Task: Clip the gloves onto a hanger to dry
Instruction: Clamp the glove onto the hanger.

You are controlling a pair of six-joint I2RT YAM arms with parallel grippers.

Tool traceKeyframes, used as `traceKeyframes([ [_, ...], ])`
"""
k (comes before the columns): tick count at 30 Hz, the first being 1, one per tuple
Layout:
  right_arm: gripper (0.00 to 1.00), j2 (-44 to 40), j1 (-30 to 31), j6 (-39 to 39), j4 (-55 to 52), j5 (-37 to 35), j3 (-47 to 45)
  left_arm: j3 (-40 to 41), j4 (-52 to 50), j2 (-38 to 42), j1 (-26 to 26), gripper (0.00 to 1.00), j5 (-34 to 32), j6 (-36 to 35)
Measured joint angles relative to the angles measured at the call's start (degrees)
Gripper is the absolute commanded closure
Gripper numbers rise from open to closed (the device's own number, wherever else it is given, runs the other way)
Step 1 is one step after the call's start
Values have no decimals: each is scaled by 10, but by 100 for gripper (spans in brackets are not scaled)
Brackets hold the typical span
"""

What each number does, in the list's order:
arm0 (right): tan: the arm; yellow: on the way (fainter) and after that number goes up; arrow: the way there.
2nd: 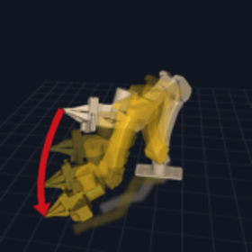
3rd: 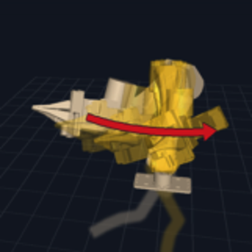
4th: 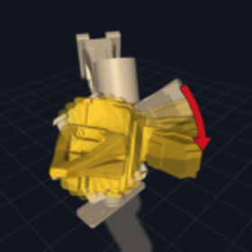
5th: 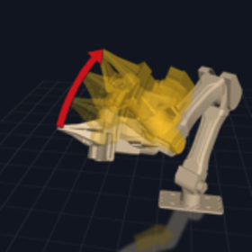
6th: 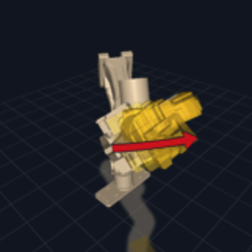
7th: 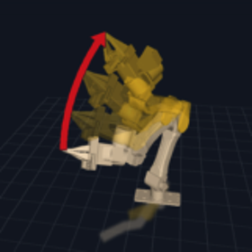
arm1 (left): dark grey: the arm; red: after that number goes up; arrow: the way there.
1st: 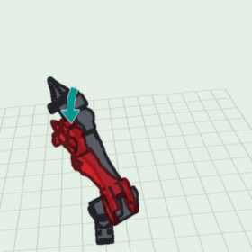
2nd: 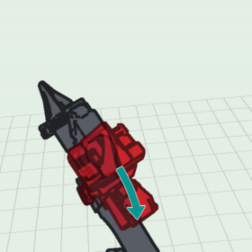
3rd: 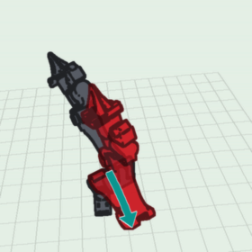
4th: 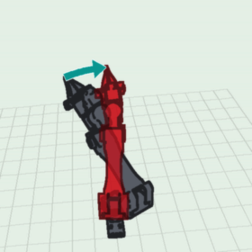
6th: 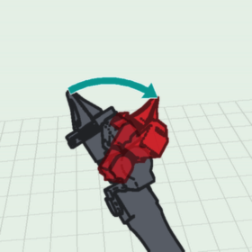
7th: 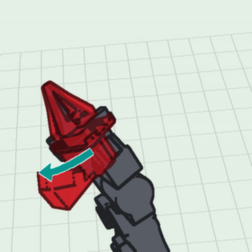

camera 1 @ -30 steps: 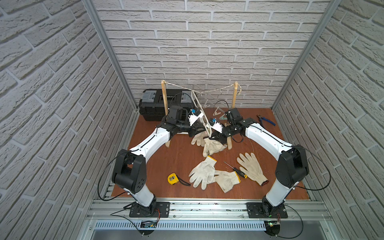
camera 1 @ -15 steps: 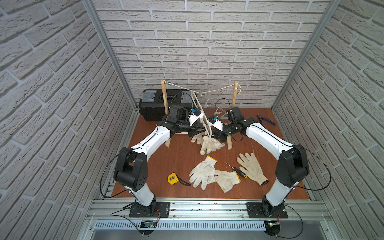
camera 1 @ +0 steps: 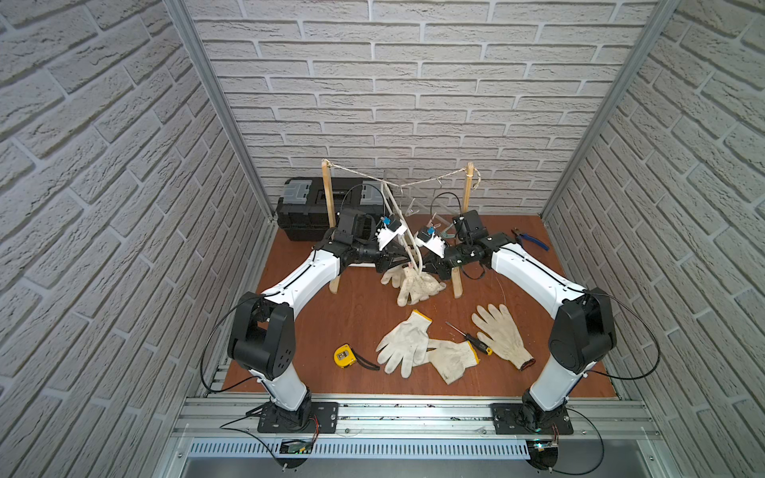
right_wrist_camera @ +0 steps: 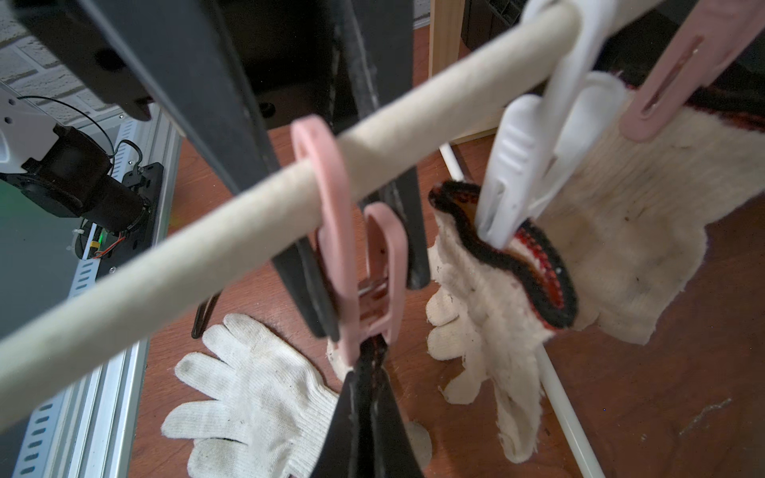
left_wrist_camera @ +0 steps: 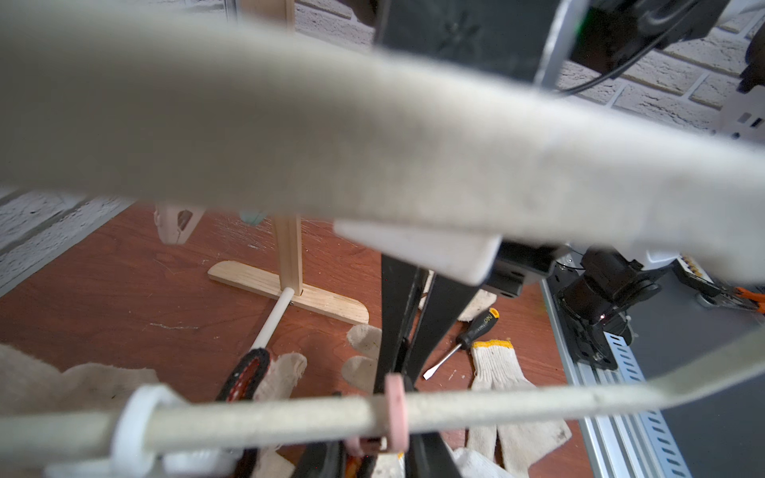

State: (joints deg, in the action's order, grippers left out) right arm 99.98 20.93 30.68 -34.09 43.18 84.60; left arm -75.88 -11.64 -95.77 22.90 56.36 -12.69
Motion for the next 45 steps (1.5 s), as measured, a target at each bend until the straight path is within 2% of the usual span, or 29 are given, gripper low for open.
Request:
traceKeyframes([
  [13, 98, 0, -3, -7, 2, -2, 3, -16, -22, -13, 5, 76, -11, -28],
  [22, 98, 0, -7, -40, 26, -7, 3, -16, -24, -13, 6, 75, -30, -40],
  [29, 95, 0, -3, -47, 30, -11, 3, -16, -21, -13, 6, 61, -45, -36],
  [33, 92, 0, 0, -50, 41, -23, 4, -16, -23, -13, 7, 47, -55, -31],
  [38, 83, 0, 4, -61, 54, -42, 4, -16, -37, -11, 8, 29, -67, -28],
  [45, 82, 0, 19, -75, 72, -51, 3, 22, -45, 40, 10, 17, -140, 7],
])
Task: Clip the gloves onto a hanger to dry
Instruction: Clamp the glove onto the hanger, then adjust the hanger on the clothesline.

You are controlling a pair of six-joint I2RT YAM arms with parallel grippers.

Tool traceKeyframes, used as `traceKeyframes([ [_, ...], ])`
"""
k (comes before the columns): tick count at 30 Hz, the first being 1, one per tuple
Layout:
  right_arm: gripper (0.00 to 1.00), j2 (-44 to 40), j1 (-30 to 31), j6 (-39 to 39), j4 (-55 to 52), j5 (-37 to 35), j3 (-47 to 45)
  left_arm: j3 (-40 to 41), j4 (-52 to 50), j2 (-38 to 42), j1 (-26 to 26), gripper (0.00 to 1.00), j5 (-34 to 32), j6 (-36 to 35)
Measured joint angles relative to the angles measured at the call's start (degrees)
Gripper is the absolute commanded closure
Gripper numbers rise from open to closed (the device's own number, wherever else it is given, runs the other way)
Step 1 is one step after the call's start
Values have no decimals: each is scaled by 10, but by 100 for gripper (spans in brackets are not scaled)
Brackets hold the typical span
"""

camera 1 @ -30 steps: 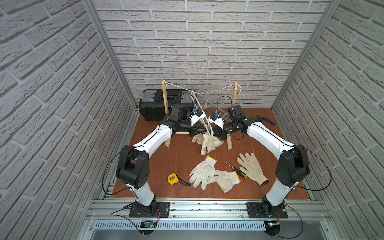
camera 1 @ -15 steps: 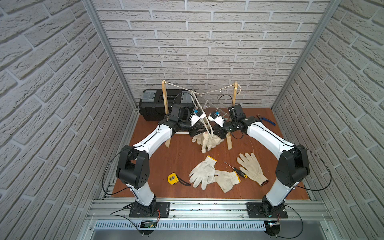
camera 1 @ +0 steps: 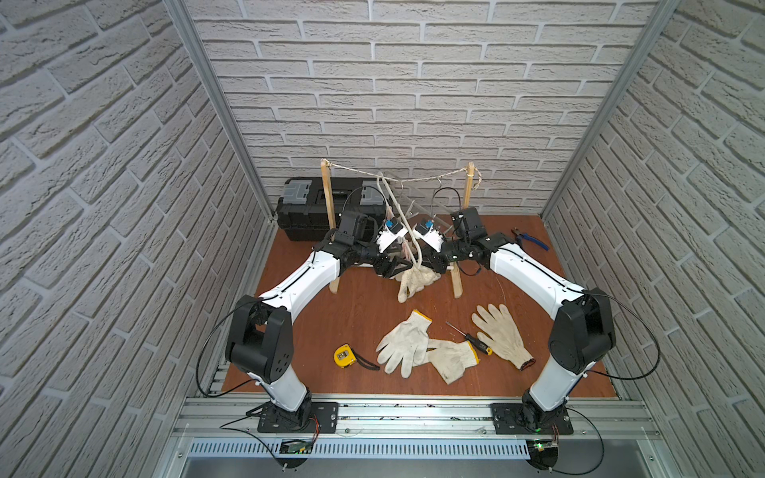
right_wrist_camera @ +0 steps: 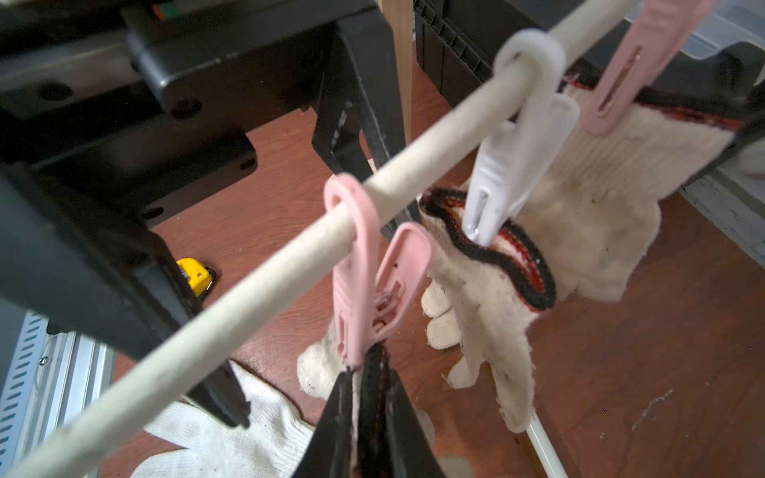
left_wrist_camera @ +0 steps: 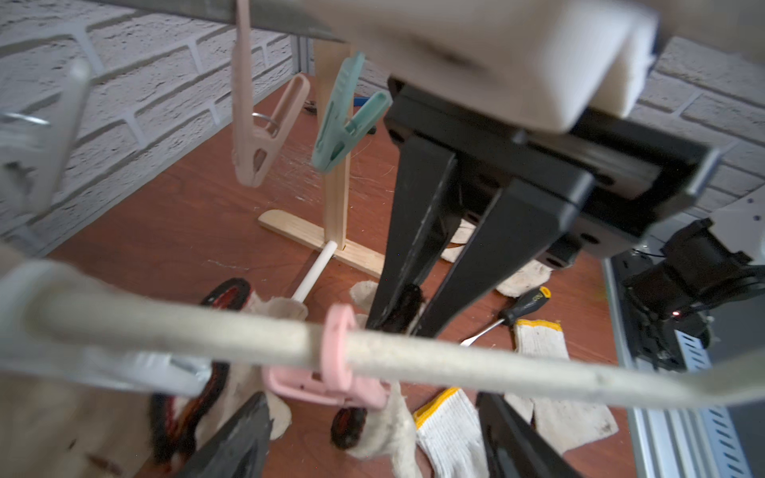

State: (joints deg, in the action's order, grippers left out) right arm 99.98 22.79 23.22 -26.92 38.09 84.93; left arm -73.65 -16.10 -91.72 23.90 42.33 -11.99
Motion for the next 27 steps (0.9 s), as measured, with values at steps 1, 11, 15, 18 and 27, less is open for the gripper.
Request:
traceKeyframes([
  [1, 81, 0, 3, -4, 5, 0, -1, 7, -2, 12, 1, 14, -17, 9],
  [11, 74, 0, 25, -47, 51, -24, -7, 52, -82, 202, 45, 8, -257, 138],
  [15, 73, 0, 37, -62, 61, -41, -7, 52, -103, 284, 70, 7, -338, 195],
  [18, 73, 0, 44, -74, 70, -51, -8, 45, -105, 313, 96, 7, -394, 229],
  [27, 73, 2, 66, -111, 106, -78, -12, -52, -147, 182, 188, 10, -525, 253],
])
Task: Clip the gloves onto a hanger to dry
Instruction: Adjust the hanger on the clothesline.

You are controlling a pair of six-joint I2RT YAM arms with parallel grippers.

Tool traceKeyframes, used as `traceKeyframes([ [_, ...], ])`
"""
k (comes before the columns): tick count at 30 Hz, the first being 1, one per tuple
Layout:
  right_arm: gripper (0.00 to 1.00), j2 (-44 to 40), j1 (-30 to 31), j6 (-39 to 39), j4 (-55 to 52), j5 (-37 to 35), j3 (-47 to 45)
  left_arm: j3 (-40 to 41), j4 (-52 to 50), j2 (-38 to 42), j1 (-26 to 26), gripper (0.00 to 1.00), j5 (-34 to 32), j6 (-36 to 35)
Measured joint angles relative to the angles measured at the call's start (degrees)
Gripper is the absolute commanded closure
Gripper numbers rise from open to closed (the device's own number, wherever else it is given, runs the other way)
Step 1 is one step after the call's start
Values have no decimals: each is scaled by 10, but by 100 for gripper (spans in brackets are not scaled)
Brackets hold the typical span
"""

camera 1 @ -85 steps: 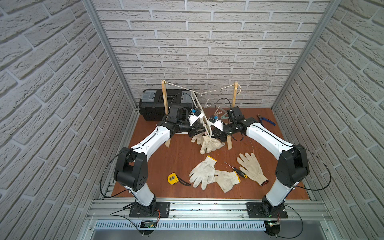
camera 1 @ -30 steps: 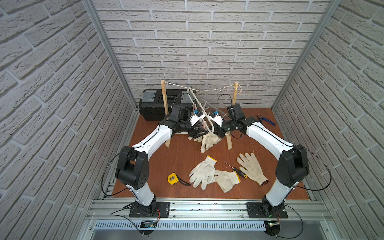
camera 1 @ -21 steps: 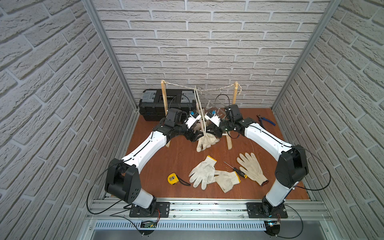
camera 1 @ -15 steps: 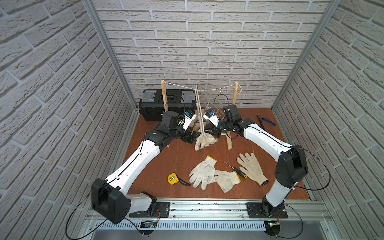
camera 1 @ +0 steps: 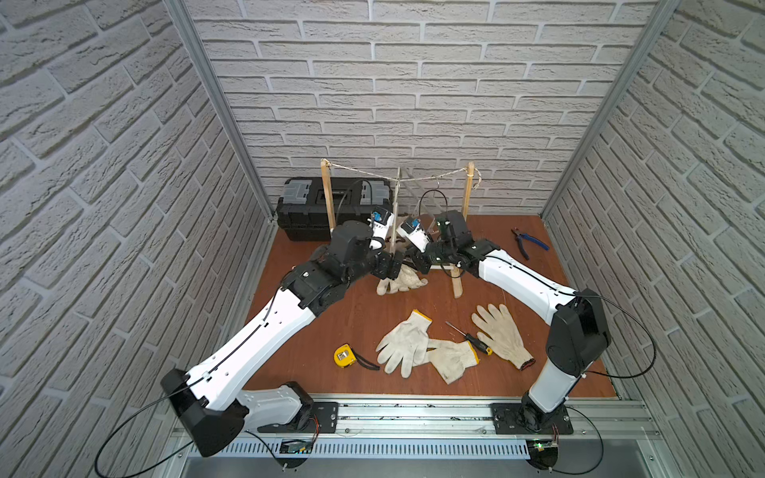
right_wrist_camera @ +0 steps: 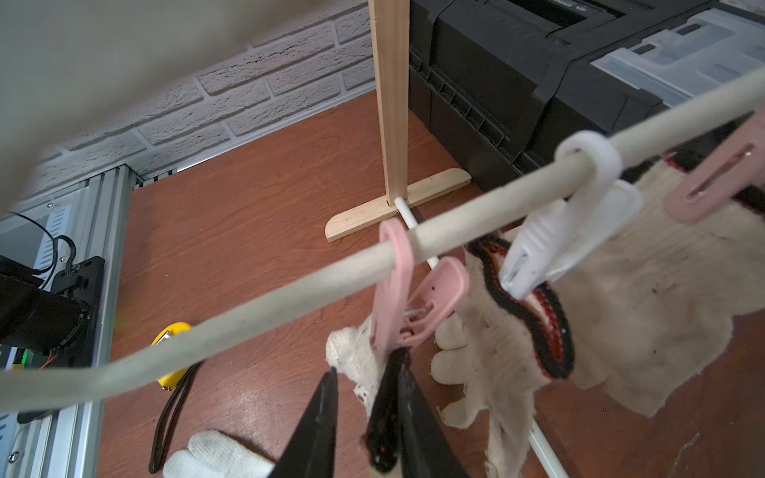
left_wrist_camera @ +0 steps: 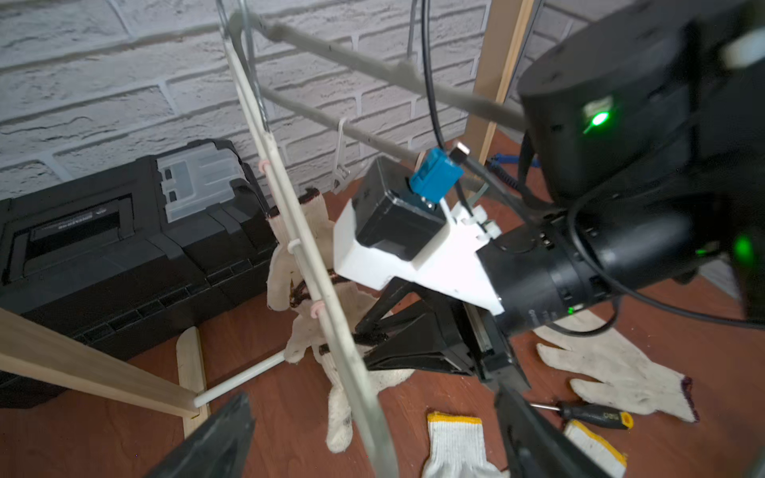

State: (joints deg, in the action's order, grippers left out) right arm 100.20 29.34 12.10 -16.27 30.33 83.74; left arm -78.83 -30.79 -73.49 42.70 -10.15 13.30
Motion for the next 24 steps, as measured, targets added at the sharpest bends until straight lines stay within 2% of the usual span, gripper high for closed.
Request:
traceKeyframes([
  [4, 72, 5, 2, -4, 2, -11, 0, -15, -43, -37, 2, 16, -54, -3],
  [10, 72, 6, 3, -4, 2, -23, 0, -25, -64, -42, 2, 33, -118, -4],
  [16, 71, 6, 3, -3, 0, -31, 0, -25, -71, -42, 2, 63, -124, -5],
  [19, 66, 6, 3, -3, -1, -36, 0, -25, -79, -42, 1, 74, -125, -6],
  [24, 57, 3, 3, -3, -3, -52, -10, -26, -94, -40, -7, 97, -126, 2],
])
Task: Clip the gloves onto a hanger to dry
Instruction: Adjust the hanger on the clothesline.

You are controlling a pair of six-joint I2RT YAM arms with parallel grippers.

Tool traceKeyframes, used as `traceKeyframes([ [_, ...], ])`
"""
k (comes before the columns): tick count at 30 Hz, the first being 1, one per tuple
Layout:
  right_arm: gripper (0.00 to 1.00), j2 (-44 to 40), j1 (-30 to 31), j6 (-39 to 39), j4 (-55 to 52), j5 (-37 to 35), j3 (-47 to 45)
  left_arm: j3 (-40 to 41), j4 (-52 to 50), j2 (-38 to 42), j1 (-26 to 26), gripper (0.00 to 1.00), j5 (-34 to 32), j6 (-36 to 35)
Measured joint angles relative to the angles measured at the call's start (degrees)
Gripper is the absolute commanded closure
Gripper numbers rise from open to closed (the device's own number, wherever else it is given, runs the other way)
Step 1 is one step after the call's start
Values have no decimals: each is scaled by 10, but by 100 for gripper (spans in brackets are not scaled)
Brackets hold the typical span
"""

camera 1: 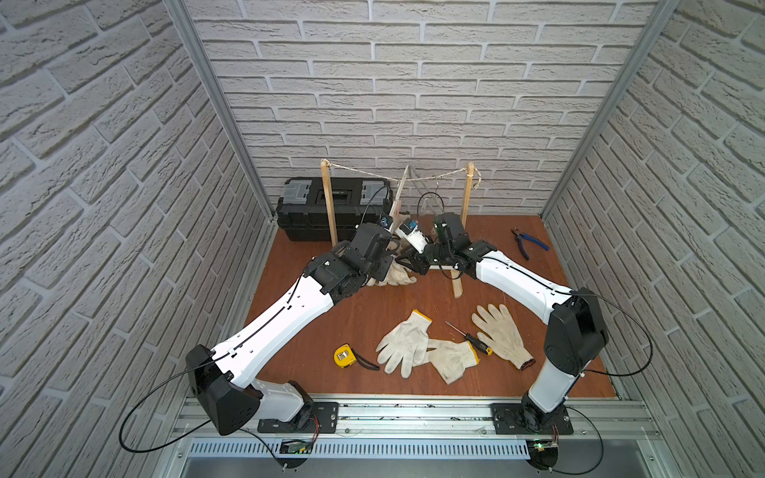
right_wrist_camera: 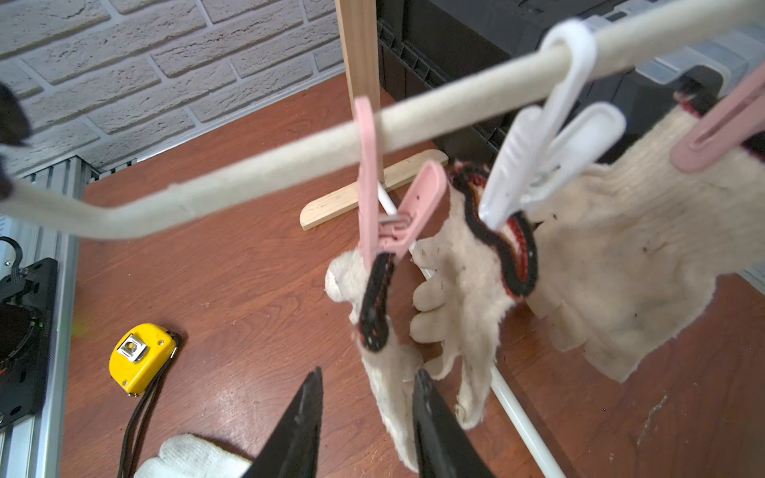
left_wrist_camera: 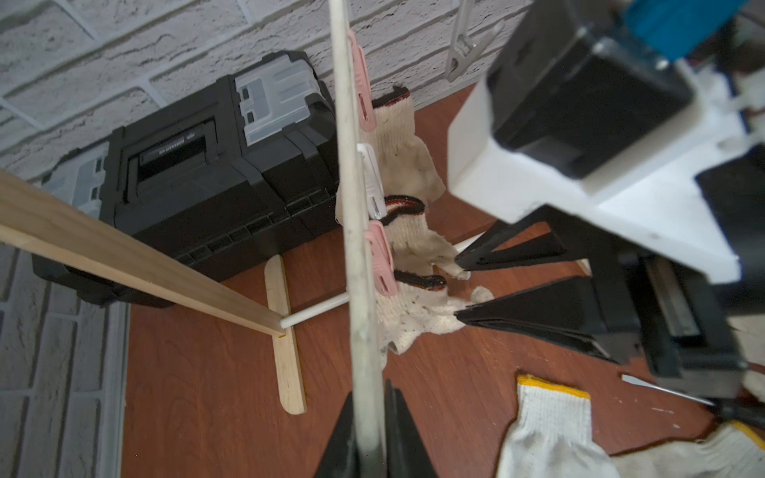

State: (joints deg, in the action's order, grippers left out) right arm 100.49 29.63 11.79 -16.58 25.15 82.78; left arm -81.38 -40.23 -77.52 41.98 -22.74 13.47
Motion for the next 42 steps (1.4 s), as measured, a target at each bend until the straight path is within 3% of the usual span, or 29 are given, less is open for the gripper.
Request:
traceKeyframes([
  [8, 52, -42, -1, 0, -15, -36, -23, 0, -37, 41, -43, 100, 7, 6],
  [17, 47, -118, -5, 0, -26, -69, -57, 0, -101, 118, -138, 100, 16, 1],
  [25, 45, -149, -6, -13, -34, -94, -114, 0, -114, 135, -203, 100, 44, -19],
  [29, 45, -160, -6, -44, -53, -104, -139, 2, -113, 135, -220, 79, 51, -28],
  [39, 44, -173, 28, -201, -76, -181, -252, 32, -108, 137, -228, 68, 76, -34],
  [42, 40, -173, 49, -253, -79, -216, -281, 35, -106, 143, -228, 54, 77, -35],
])
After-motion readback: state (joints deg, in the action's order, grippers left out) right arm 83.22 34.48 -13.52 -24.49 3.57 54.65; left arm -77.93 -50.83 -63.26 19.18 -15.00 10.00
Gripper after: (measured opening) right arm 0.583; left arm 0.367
